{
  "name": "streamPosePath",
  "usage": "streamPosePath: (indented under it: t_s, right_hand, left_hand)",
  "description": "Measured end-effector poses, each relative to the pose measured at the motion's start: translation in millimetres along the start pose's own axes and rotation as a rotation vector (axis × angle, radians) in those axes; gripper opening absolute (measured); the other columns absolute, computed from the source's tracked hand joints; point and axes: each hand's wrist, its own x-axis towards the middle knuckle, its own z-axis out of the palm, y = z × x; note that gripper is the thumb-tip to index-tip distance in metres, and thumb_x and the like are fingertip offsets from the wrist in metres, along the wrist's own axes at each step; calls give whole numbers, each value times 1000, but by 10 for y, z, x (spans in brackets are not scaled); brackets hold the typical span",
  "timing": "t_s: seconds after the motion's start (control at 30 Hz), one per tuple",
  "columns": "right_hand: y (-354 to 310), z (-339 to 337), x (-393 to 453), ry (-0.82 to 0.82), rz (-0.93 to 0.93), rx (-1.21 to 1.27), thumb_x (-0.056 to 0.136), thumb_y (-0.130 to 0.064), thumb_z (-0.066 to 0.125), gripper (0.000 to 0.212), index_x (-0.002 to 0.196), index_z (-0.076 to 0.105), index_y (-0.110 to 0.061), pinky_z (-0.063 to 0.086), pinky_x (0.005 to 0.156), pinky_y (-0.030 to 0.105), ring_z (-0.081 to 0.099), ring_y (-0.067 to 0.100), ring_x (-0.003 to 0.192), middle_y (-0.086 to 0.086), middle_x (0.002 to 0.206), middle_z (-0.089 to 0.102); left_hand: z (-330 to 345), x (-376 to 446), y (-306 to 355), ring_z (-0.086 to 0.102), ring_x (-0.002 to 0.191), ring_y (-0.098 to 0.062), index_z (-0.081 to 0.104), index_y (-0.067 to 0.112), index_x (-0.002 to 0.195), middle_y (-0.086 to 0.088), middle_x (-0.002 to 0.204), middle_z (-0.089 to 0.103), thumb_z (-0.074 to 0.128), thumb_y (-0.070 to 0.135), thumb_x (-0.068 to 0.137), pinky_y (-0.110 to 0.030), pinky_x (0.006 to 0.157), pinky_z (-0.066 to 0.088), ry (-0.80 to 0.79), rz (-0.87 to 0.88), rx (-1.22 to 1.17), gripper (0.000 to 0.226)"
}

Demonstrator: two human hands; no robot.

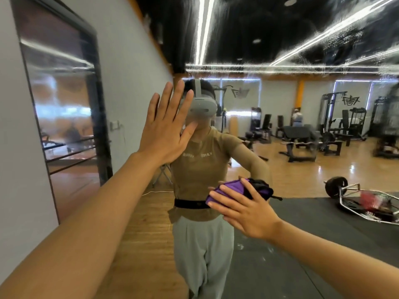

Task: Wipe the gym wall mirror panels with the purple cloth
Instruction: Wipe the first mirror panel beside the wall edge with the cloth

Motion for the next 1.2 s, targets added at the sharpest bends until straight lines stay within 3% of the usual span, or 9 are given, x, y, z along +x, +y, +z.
streamPosePath:
  t_s: [0.1,0.17,0.37,0.53,0.63,0.83,1.03,1.1,1.2]
  right_hand:
    - [348,-78,149,-4,-190,21,107,-42,30,56,161,20,-29,-3,125,52,8,19,156,-6,168,14]
    - [678,-183,354,21,-169,50,107,-44,28,54,159,24,-29,0,125,52,11,19,155,-5,166,18]
    - [1647,-552,1185,196,534,81,109,-44,17,55,161,22,-26,7,122,49,18,25,154,3,167,25]
    - [1284,-484,1351,281,822,103,109,-42,18,55,161,24,-22,13,122,58,18,25,154,3,167,23]
    - [713,-361,1177,232,664,88,109,-44,18,56,161,22,-24,11,120,55,14,22,154,3,166,25]
    - [-262,-98,550,54,96,61,108,-44,28,59,163,14,-27,0,124,57,6,23,157,-2,170,9]
    - [35,-34,506,-26,-286,49,107,-43,30,57,161,20,-29,-6,125,54,6,18,156,-7,169,15]
    - [335,-116,660,-7,-286,73,107,-44,29,55,160,24,-30,-2,125,53,11,18,156,-6,168,18]
    - [883,-317,960,77,-61,44,109,-45,24,54,160,22,-30,6,123,53,17,22,155,-2,167,21]
  left_hand:
    - [5,-12,-8,-9,155,-27,-5,20,161,-8,169,-8,21,52,106,-36,121,-19,5,8,4,68]
    - [-4,-20,-17,-12,155,-25,-4,20,161,-8,169,-8,21,51,107,-35,121,-20,5,15,-5,68]
    - [-31,-11,-22,-15,154,-22,-3,20,161,-8,169,-8,21,51,106,-34,120,-21,-15,29,-24,68]
    - [-41,-17,-77,-17,153,-17,-1,22,162,-6,170,-6,20,46,107,-32,121,-19,5,42,-39,63]
    - [-71,-20,-120,-10,155,-19,4,21,163,-4,170,-5,24,40,108,-30,122,-17,-1,78,-90,61]
    - [-74,-21,-174,-4,156,-23,7,20,162,-7,170,0,22,42,108,-33,122,-13,7,105,-50,61]
    - [-83,-15,-189,-5,156,-23,7,20,162,-7,170,0,18,46,106,-32,122,-15,-3,119,-71,63]
    - [-74,-22,-193,-4,156,-23,8,20,162,-7,170,1,21,44,106,-32,122,-15,10,127,-81,62]
    - [-62,-26,-205,-4,156,-23,7,20,162,-7,170,0,26,42,107,-31,122,-16,14,133,-79,62]
